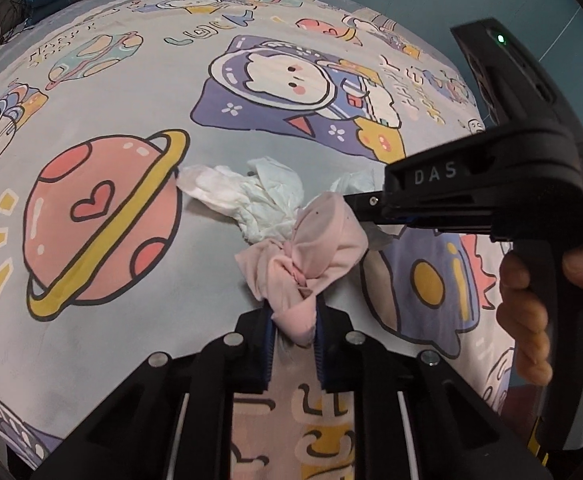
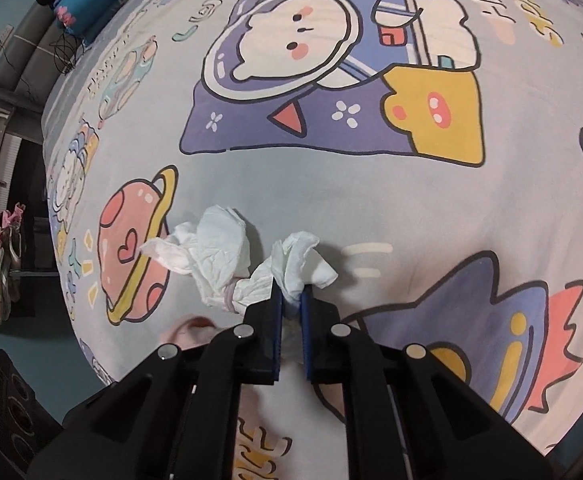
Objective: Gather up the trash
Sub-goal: 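Carry the pink and white tissues with both tools over the yellow bin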
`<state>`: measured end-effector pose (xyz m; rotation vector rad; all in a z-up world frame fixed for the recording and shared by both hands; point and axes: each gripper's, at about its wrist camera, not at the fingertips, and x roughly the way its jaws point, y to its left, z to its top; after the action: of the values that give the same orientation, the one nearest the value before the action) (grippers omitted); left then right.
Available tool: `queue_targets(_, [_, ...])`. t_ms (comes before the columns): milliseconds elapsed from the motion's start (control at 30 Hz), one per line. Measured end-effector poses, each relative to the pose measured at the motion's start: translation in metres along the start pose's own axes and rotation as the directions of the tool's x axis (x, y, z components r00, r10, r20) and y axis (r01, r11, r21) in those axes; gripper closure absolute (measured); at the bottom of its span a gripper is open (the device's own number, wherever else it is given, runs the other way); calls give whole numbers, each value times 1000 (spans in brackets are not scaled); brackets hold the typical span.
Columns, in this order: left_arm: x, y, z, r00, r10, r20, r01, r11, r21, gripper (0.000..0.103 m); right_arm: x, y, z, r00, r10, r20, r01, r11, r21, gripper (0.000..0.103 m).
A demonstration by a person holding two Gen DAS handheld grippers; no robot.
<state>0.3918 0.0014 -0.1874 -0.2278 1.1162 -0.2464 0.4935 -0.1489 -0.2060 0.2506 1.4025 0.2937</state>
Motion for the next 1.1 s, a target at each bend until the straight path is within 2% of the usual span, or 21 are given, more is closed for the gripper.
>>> queue_targets(100, [-14, 3, -4, 1000, -20, 3, 20, 1000, -11, 88, -11, -2, -5, 1000, 20, 17, -20, 1000, 9, 96])
queue_targets(333, [-53, -1, -17, 998, -17, 65, 15, 999, 31, 88, -51, -7, -24, 994, 70, 81, -71, 997, 7, 96])
queue_targets(633, [-107, -14, -40, 990, -43, 133, 37, 998, 50, 88, -107, -29, -61, 979, 111, 174, -116, 993, 24, 96])
queue_targets(767, [-130, -27, -51, 985, -44, 164, 31, 996, 84, 88, -134, -42, -85, 968, 125, 216, -134, 991, 26, 96])
queue_targets(1100, [-176, -75, -83, 972, -118, 202, 78, 977, 198, 88, -195, -83, -153, 932, 147, 332, -178, 982, 67, 96])
